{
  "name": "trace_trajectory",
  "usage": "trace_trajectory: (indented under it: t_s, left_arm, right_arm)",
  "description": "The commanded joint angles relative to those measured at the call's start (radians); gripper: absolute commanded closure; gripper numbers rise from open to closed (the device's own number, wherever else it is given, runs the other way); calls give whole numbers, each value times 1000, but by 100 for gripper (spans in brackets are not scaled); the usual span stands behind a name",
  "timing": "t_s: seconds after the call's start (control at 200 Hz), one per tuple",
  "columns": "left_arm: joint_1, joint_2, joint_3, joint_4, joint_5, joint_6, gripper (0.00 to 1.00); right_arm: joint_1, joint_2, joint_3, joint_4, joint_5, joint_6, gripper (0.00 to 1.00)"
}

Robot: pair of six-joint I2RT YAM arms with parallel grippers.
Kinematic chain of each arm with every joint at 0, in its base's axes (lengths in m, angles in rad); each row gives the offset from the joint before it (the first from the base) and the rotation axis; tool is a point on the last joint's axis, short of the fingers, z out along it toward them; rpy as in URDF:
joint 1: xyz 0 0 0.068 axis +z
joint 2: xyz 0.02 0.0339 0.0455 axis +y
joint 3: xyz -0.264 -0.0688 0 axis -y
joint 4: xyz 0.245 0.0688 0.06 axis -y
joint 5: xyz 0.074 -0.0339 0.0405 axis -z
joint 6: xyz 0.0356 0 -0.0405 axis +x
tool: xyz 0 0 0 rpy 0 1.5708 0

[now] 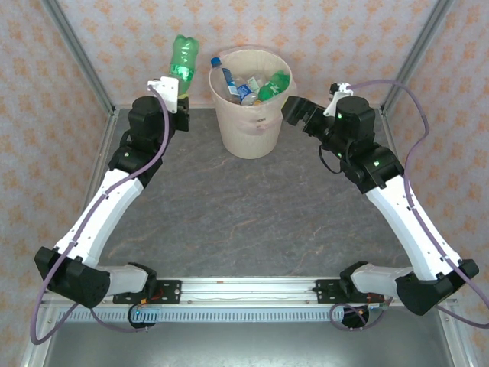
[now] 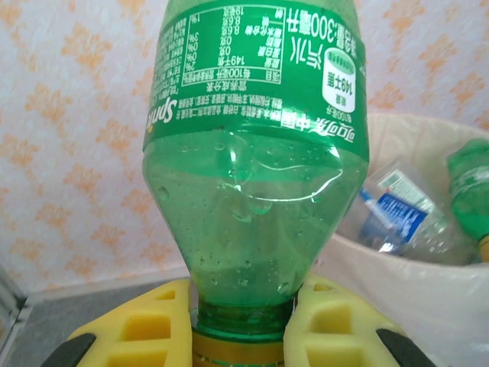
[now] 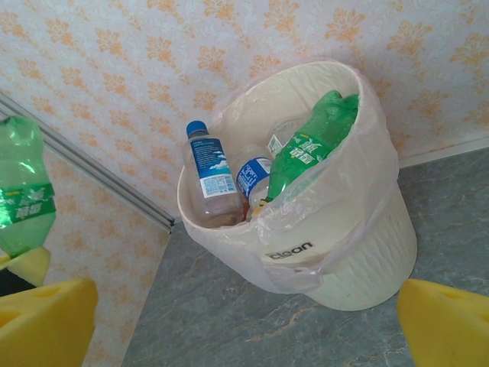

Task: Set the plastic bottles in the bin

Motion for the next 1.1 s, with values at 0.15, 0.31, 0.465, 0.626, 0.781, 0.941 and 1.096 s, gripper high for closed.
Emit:
trace_trajectory:
  t_s: [0.15,0.31,0.465,0.626,0.781,0.941,1.096]
  left_arm:
    - [-47,74,128,-12,-32,90,90]
    - [-73,113,191,-22,-42,150,90]
    - [-86,161,267,-28,-26,180,90]
    - [-108,209,322,-14,-12,232,90]
    - [-134,275,398,-26,-21,292,90]
    - [-152,341,462,-14,-19,339,89]
    - [-166,438,573,-53,-21,385,89]
  right_arm:
    - [2,-51,0,-1,27,14,0]
    - [3,-54,-1,-8,35,17,0]
    - [2,-52,13,-21,40,17,0]
    - [2,-47,23,-30,49,20,0]
    - [2,-32,45,-42,50,26,0]
    - [2,-32,51,-52,69,27,0]
    - [2,-32,65,-79,96,28,0]
